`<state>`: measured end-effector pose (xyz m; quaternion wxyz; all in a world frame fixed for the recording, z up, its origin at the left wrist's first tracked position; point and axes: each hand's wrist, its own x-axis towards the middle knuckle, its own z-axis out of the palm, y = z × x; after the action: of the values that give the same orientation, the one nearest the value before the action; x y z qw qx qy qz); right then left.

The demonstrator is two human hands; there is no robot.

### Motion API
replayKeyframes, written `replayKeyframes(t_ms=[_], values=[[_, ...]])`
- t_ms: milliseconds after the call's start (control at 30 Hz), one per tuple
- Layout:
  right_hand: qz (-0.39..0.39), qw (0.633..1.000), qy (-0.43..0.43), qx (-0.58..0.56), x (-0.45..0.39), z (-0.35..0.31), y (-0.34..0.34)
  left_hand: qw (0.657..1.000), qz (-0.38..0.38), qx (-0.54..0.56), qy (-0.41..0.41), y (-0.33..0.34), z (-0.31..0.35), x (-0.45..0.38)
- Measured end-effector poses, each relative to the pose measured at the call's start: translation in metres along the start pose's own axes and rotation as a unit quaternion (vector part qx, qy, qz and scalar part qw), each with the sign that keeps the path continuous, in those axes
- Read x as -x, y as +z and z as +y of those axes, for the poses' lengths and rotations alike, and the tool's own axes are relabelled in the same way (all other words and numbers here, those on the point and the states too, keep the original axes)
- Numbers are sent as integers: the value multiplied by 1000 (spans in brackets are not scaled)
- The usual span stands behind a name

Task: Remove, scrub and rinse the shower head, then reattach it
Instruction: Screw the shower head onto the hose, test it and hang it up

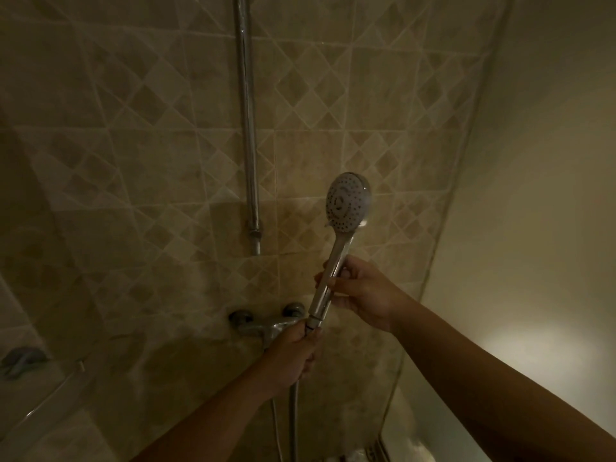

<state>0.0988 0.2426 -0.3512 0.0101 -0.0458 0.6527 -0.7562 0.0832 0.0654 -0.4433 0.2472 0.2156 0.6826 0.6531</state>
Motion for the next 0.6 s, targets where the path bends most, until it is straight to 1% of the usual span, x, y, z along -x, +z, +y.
replayKeyframes(t_ms=[167,267,300,333,400,467,533,600], values=[[22,999,2,47,-2,6,2,1000,2,6,-7,0,-7,3],[-18,1000,6,-2,-1,7,-2,1000,-8,7,-4,-3,-8,2],[-24,1000,-4,3,-1,7,-2,1000,-14,1,-3,-4,-8,1],[-17,999,-16,33,0,6,-1,1000,-18,-6,-4,-5,-9,1],[29,992,-30,119,-1,5,6,1000,-13,-12,-10,-4,-10,0],[74,984,-24,159,-4,9,10,1000,-2,-11,-12,-3,-13,-1],[83,986,-4,143,-4,13,10,1000,4,-15,-10,-3,-14,-1],[54,995,23,84,-3,15,4,1000,7,-14,-13,-3,-14,-1]])
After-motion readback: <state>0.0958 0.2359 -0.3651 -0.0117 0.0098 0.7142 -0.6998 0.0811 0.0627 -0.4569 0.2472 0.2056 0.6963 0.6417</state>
